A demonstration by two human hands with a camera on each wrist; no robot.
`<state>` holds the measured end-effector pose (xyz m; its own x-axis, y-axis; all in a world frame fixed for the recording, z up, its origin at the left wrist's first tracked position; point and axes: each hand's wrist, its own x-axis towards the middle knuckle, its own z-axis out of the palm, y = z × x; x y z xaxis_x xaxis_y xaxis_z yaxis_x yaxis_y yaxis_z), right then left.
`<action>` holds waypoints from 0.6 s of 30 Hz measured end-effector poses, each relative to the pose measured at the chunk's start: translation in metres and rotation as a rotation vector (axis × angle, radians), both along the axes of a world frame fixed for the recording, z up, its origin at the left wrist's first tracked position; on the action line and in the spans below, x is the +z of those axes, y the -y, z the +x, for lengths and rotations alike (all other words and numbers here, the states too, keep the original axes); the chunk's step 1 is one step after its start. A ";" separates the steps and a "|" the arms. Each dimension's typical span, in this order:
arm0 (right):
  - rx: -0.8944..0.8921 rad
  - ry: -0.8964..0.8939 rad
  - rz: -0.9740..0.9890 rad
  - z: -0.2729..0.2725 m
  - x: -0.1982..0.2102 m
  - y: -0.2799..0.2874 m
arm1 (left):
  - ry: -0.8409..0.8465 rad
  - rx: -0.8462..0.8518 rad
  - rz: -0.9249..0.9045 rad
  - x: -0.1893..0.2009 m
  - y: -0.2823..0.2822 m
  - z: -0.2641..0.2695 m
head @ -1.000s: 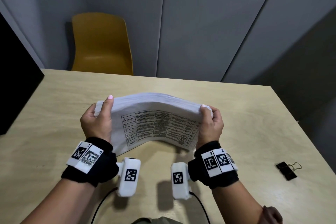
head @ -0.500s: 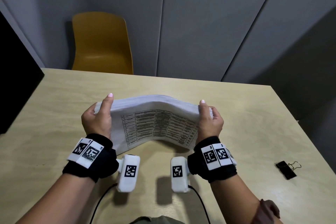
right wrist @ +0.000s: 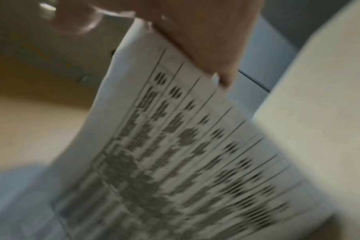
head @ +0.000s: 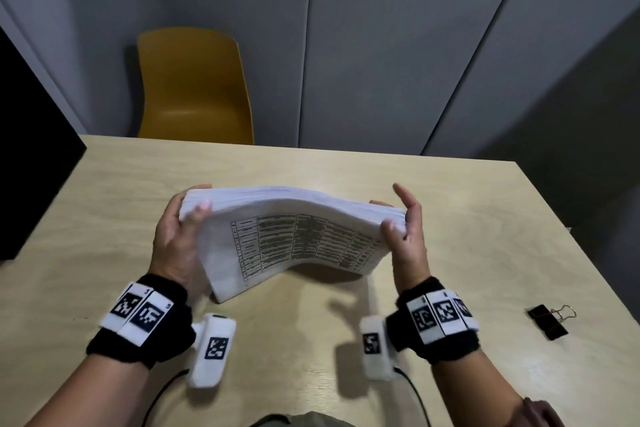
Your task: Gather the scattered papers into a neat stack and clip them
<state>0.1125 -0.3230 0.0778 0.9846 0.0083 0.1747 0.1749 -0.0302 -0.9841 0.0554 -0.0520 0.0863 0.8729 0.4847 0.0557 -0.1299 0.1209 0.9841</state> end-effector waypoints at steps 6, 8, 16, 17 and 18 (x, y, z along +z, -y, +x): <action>0.138 0.013 -0.425 -0.005 -0.021 0.025 | -0.200 -0.042 0.136 -0.033 -0.009 -0.009; 0.070 -0.004 -0.462 -0.003 -0.028 0.016 | -0.264 0.052 0.151 -0.030 0.003 -0.008; -0.059 -0.058 -0.267 -0.009 -0.036 -0.003 | -0.218 0.075 0.095 -0.013 0.019 -0.013; -0.032 -0.118 -0.260 -0.010 -0.039 -0.002 | -0.245 0.061 0.076 -0.016 0.018 -0.015; 0.000 -0.183 -0.274 -0.011 -0.042 -0.002 | -0.266 0.050 0.058 -0.020 0.017 -0.017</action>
<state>0.1018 -0.3213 0.0358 0.9994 0.0300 -0.0142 -0.0046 -0.2980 -0.9546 0.0382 -0.0695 0.0662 0.8354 0.5306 -0.1434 0.1296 0.0634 0.9895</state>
